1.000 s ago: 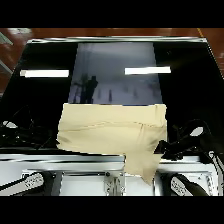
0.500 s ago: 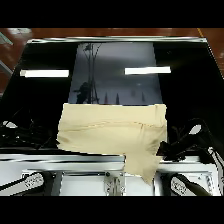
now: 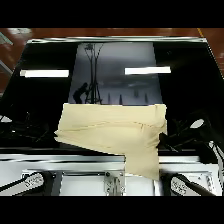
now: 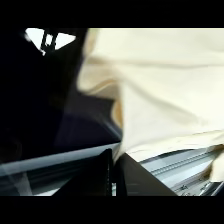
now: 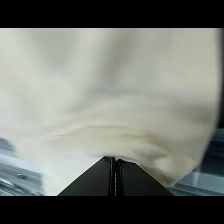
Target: Fold the shirts.
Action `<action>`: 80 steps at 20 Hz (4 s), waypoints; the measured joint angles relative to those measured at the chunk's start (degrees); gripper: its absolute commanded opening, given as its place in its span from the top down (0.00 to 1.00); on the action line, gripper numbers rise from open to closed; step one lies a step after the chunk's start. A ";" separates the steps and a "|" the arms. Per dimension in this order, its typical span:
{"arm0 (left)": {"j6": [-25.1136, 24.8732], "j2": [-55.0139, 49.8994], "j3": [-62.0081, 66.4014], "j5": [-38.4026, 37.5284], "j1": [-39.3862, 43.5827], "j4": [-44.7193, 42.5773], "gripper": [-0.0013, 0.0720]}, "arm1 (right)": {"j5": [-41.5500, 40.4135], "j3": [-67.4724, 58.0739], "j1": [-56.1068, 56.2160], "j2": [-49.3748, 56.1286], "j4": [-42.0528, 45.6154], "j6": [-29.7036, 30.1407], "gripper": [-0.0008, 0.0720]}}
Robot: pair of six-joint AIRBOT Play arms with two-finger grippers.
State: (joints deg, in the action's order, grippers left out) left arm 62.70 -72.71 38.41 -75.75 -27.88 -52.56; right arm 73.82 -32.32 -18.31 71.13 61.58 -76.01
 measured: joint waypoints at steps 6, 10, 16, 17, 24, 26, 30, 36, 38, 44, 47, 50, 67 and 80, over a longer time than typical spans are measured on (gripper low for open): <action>-0.02 -0.66 11.30 1.73 2.21 7.26 0.93 | 1.14 -15.93 -0.04 0.07 -5.57 -2.51 0.91; 3.43 -5.11 18.75 5.20 5.27 8.76 0.93 | -1.27 -26.08 -0.02 5.66 -8.28 -4.90 0.91; 7.48 -16.26 25.46 7.98 10.21 9.11 0.93 | -8.07 -34.42 1.97 16.72 -13.20 -5.99 0.91; 8.15 -17.79 25.83 8.15 10.58 8.98 0.93 | -9.51 -34.93 2.64 18.36 -13.46 -6.12 0.91; 14.58 -22.38 27.47 10.05 11.21 3.02 0.25 | -13.51 -36.20 3.74 23.47 -11.50 -6.71 0.31; 15.58 -22.51 28.83 9.66 10.75 2.32 0.24 | -13.38 -36.33 2.80 22.88 -10.78 -5.64 0.19; 16.72 -22.56 33.29 5.81 9.18 1.64 0.28 | -9.53 -36.50 -0.92 20.00 -8.00 -4.09 0.07; 17.70 -19.69 36.61 -1.60 9.07 1.46 0.28 | -1.68 -36.37 -3.06 21.29 -2.71 -3.26 0.07; 17.66 -17.97 36.92 -2.80 9.70 1.55 0.28 | -0.85 -36.37 -3.13 23.15 -3.65 -2.89 0.07; 17.40 -14.25 37.16 -3.96 12.39 2.03 0.28 | -0.02 -36.44 -0.72 28.46 -6.10 -2.67 0.22; 16.92 -13.66 37.16 -3.06 14.49 4.44 0.28 | -1.33 -36.33 1.68 29.86 -5.88 -2.62 0.91; 15.93 -13.44 37.16 1.60 18.01 6.93 0.84 | -0.92 -36.35 2.29 28.46 -5.90 -2.25 0.91; 13.25 -34.95 45.94 27.06 62.27 21.81 0.93 | 15.13 -39.60 0.87 -5.64 -4.20 -10.45 0.91; 8.33 -42.16 51.39 30.29 66.07 41.77 0.94 | 20.15 -46.45 1.36 -11.58 -8.02 -18.60 0.91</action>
State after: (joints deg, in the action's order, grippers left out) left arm 71.02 -114.87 89.80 -45.45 38.20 -10.79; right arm 93.97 -78.76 -16.95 59.55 53.56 -94.61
